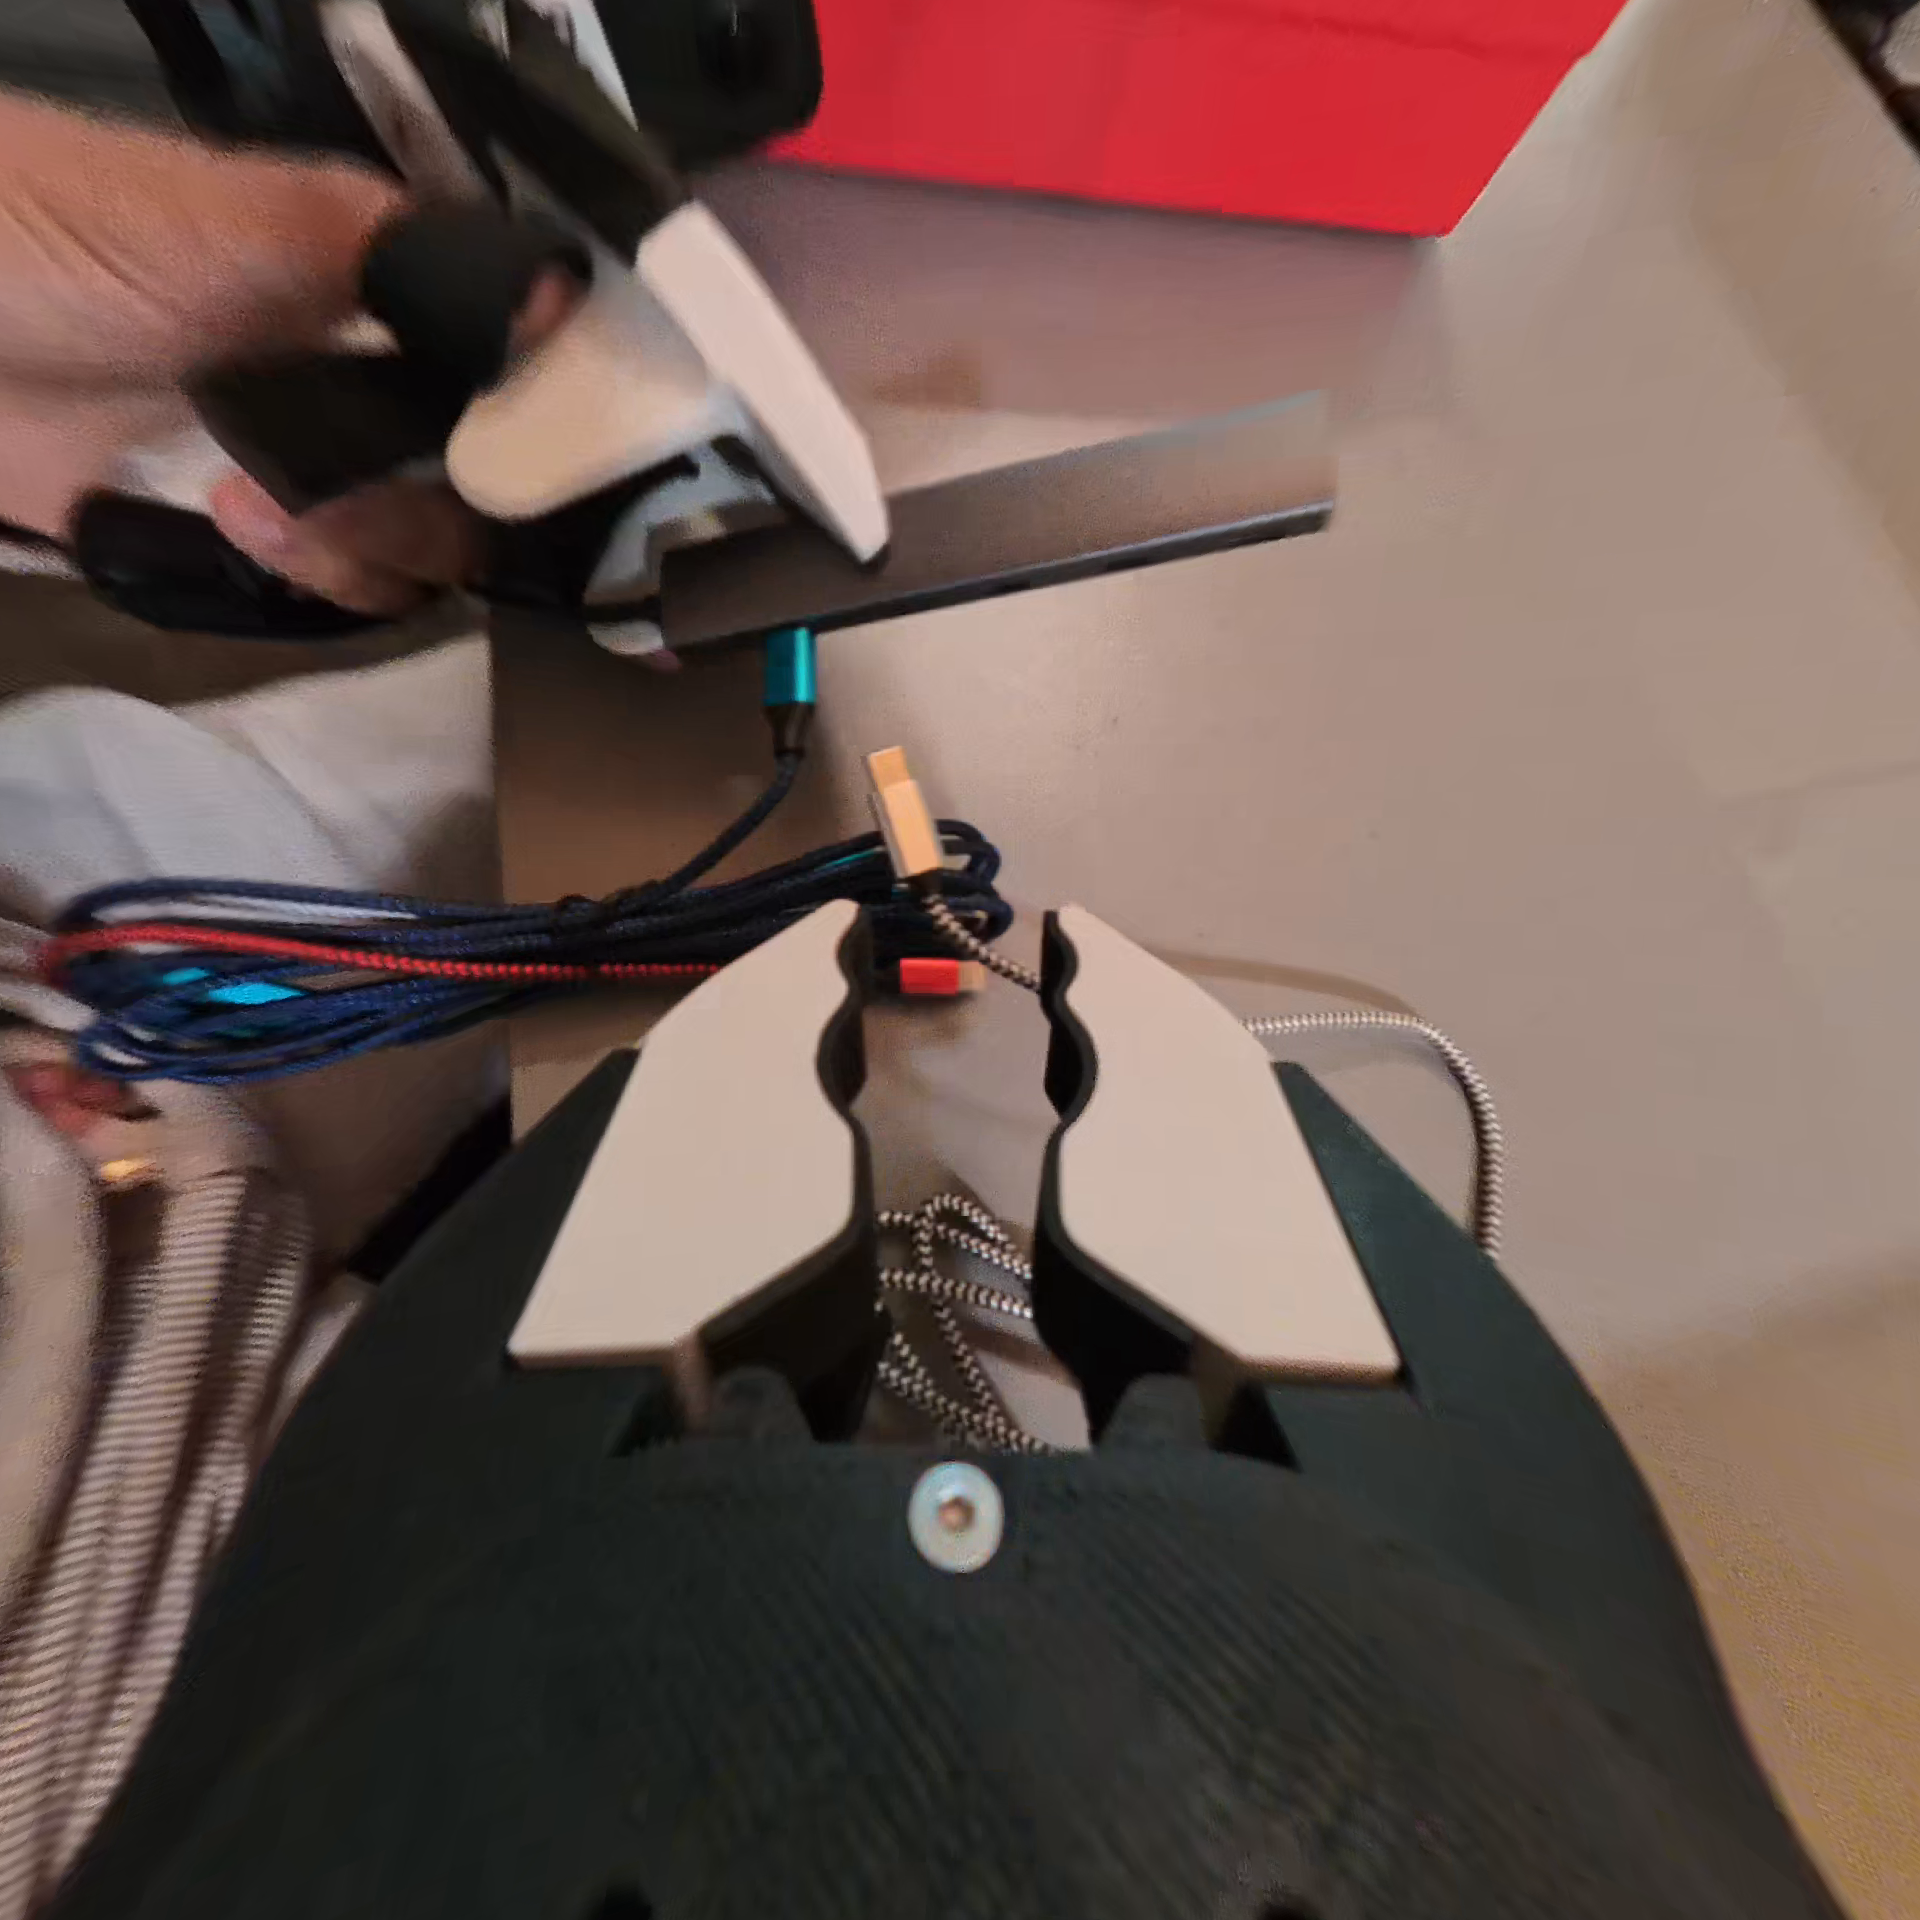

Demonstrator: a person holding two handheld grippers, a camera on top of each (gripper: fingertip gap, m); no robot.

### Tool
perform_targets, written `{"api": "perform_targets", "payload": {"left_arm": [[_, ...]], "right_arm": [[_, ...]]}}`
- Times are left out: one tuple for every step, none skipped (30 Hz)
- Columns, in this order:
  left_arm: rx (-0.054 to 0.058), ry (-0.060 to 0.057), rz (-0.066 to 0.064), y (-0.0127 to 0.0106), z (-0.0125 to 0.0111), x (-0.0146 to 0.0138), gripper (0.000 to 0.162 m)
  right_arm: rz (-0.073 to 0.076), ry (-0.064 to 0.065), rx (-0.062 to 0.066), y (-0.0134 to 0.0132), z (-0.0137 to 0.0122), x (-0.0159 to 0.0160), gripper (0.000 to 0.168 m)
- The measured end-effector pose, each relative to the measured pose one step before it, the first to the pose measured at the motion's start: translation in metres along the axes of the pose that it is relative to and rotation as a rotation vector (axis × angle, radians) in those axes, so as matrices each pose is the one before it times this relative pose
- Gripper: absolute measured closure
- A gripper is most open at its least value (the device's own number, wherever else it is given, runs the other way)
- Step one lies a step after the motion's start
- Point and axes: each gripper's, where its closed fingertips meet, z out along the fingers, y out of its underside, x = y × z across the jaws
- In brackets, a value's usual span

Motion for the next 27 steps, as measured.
{"api": "perform_targets", "payload": {"left_arm": [[-0.016, -0.0065, 0.0012, -0.00029, -0.0009, -0.00092, 0.151], [-0.0076, -0.0103, 0.0062, -0.00089, -0.00085, -0.00124, 0.151], [-0.0129, -0.007, 0.0033, 0.00015, -0.00056, -0.00082, 0.151], [-0.0111, 0.0004, -0.0009, 0.00016, -0.00034, -0.00004, 0.151], [-0.0036, 0.0031, -0.0024, -0.00031, -0.00032, 0.00024, 0.152], [-0.0022, 0.0012, 0.0004, 0.00001, 0.00007, 0.00006, 0.152], [-0.0058, 0.0004, 0.002, 0.00047, 0.00046, -0.00002, 0.151], [-0.0071, 0.0014, 0.0012, 0.00061, 0.00045, 0.00006, 0.151], [-0.0073, 0.0006, 0.0001, 0.00074, 0.00046, -0.00006, 0.151], [-0.006, 0.0013, 0.0002, 0.0007, 0.0004, 0.00017, 0.152], [-0.005, 0.001, -0.0004, 0.00046, 0.00021, 0.00007, 0.151], [-0.003, 0.0013, -0.0008, 0.00038, 0.00018, 0.00008, 0.151], [-0.0017, 0.0018, -0.0005, 0.00016, 0.00007, 0.00024, 0.151], [-0.0027, 0.0019, -0.0005, 0.00015, 0.00014, 0.00011, 0.151], [-0.0029, 0.0023, -0.0004, 0.00025, 0.00017, 0.00027, 0.151], [-0.0024, 0.0022, 0.0006, 0.00015, 0.0003, 0.00016, 0.151], [-0.0025, 0.0022, 0.0006, 0.00013, 0.00038, 0.00015, 0.151], [-0.002, 0.0009, 0.0001, 0.00026, 0.00017, 0.00007, 0.151], [-0.0015, -0.0001, 0.0007, 0.00013, 0.00008, -0.00009, 0.151], [-0.0008, 0.0005, 0.0003, 0.00014, 0.00008, 0.00014, 0.151], [-0.0004, 0.0009, -0.0004, 0.00007, -0.00004, 0.00005, 0.152], [-0.0001, 0.0009, -0.0003, -0.00011, 0.00005, 0.00011, 0.151], [-0.0004, 0.0008, -0.0001, 0.00011, 0.0001, 0.00011, 0.151], [-0.0009, 0.0011, 0.0, 0.00017, 0.00014, 0.00003, 0.151], [-0.0019, 0.002, -0.0003, 0.00027, 0.0004, 0.00023, 0.151], [-0.0018, 0.0018, -0.0005, 0.00036, 0.00043, 0.00014, 0.151], [-0.0008, 0.0018, -0.0006, 0.00028, 0.00033, 0.00027, 0.151]], "right_arm": [[0.0512, -0.048, 0.0442, -0.00262, -0.0044, 0.00358, 0.136], [0.0427, -0.0515, 0.0415, -0.00236, -0.00408, 0.002, 0.135], [0.0386, -0.0548, 0.0364, -0.00213, -0.0031, 0.00035, 0.135], [0.0372, -0.0533, 0.0335, -0.00194, -0.0021, -0.00057, 0.136], [0.032, -0.0572, 0.0327, -0.00236, -0.00087, -0.00209, 0.136], [0.0263, -0.0666, 0.0307, -0.00302, 0.00009, -0.00435, 0.137], [0.024, -0.0703, 0.0267, -0.00353, 0.00118, -0.00532, 0.137], [0.0205, -0.0622, 0.0169, -0.00296, 0.00203, -0.00414, 0.137], [0.0145, -0.0396, 0.0013, -0.00132, 0.00263, -0.00104, 0.137], [0.0043, -0.0165, -0.0138, 0.00058, 0.00254, 0.00192, 0.137], [-0.0065, -0.0008, -0.0235, 0.00226, 0.00206, 0.00349, 0.138], [-0.0151, 0.0064, -0.0247, 0.00247, 0.00138, 0.00356, 0.138], [-0.0219, 0.0082, -0.0209, 0.00194, 0.00094, 0.00294, 0.139], [-0.0252, 0.0054, -0.0196, 0.0014, 0.00076, 0.00178, 0.14], [-0.0253, -0.0004, -0.0191, 0.0009, 0.00102, 0.00036, 0.143], [-0.0224, -0.0013, -0.0167, 0.00075, 0.00148, -0.00011, 0.144], [-0.0165, -0.0022, -0.0149, 0.00081, 0.00203, -0.00026, 0.145], [-0.0093, -0.004, -0.0147, 0.00113, 0.00255, -0.00053, 0.145], [-0.004, -0.004, -0.0167, 0.00198, 0.00278, -0.00058, 0.145], [-0.0026, -0.0052, -0.0172, 0.00246, 0.00271, -0.00076, 0.143], [-0.0027, -0.0036, -0.0159, 0.0026, 0.00247, -0.00064, 0.143], [-0.0022, 0.0025, -0.0146, 0.00232, 0.00195, 0.00005, 0.143], [-0.0025, 0.0068, -0.0107, 0.00166, 0.00138, 0.00049, 0.144], [-0.0036, 0.0064, -0.0046, 0.00078, 0.00088, 0.00043, 0.147], [-0.003, 0.005, 0.0003, 0.00001, 0.00031, 0.00035, 0.151], [-0.001, 0.003, 0.0026, -0.00022, 0.00013, 0.00017, 0.156], [0.001, 0.0009, 0.0027, -0.00025, 0.00015, 0.00026, 0.157]]}}
